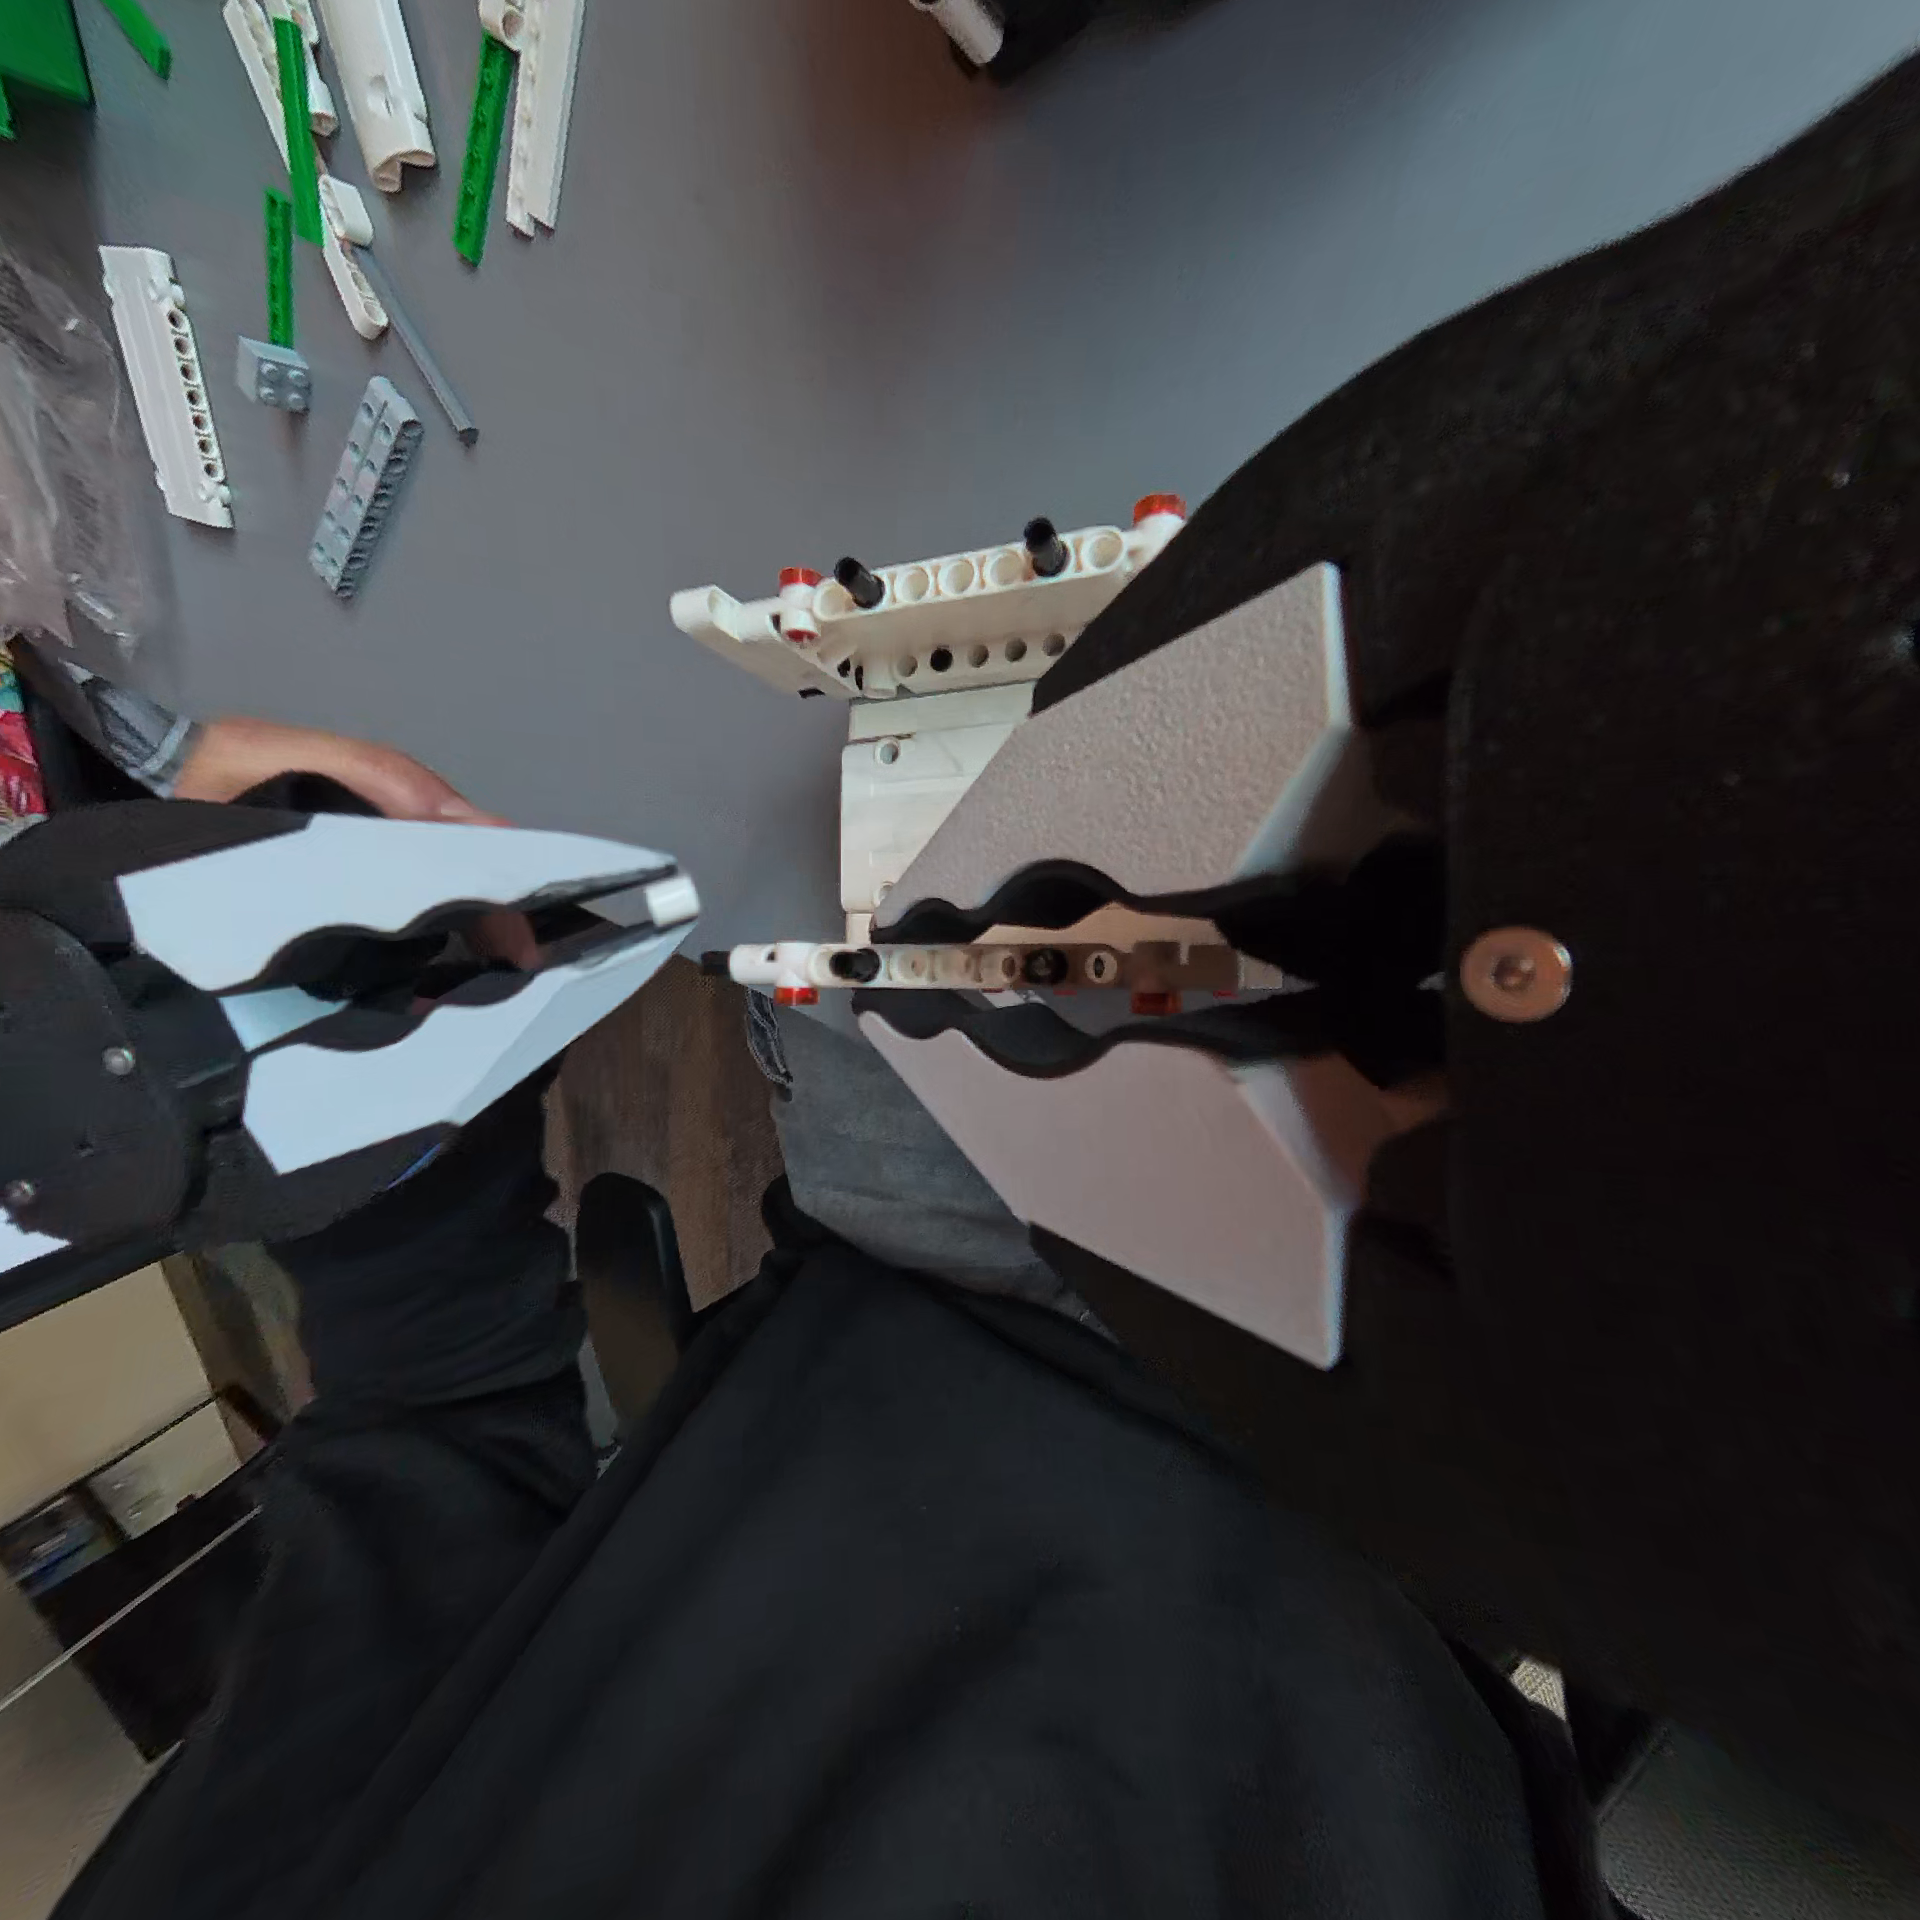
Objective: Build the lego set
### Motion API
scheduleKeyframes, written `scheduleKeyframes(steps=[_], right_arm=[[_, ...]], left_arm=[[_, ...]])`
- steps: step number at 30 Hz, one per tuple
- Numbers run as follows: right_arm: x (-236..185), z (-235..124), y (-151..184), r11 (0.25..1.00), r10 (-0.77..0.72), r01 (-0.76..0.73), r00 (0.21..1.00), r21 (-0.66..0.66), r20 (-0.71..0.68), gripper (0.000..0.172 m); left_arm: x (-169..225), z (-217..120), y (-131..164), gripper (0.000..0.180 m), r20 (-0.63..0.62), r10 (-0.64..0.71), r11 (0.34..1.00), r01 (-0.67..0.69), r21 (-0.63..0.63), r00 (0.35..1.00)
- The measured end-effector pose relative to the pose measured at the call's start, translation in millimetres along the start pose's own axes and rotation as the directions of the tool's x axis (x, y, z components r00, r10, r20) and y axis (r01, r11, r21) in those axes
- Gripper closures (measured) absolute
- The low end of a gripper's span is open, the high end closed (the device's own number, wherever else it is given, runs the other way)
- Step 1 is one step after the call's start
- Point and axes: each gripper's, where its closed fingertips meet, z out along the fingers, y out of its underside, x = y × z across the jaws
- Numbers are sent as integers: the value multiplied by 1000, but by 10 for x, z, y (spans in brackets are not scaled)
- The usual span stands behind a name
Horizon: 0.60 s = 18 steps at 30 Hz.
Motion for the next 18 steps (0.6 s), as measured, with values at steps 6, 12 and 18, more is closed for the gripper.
scheduleKeyframes(steps=[6, 12, 18], right_arm=[[36, -83, -39, 997, 36, -39, 998, 69, 46, 166], [85, -131, -90, 988, 78, -87, 994, 131, 74, 166], [73, -119, -91, 988, 69, -79, 995, 134, 75, 166]], left_arm=[[15, 52, -125, 175, -122, -227, 947, 248, 205, 966], [54, 40, -207, 175, -221, -298, 878, 358, 319, 928], [26, 52, -194, 175, -227, -322, 871, 382, 309, 919]])
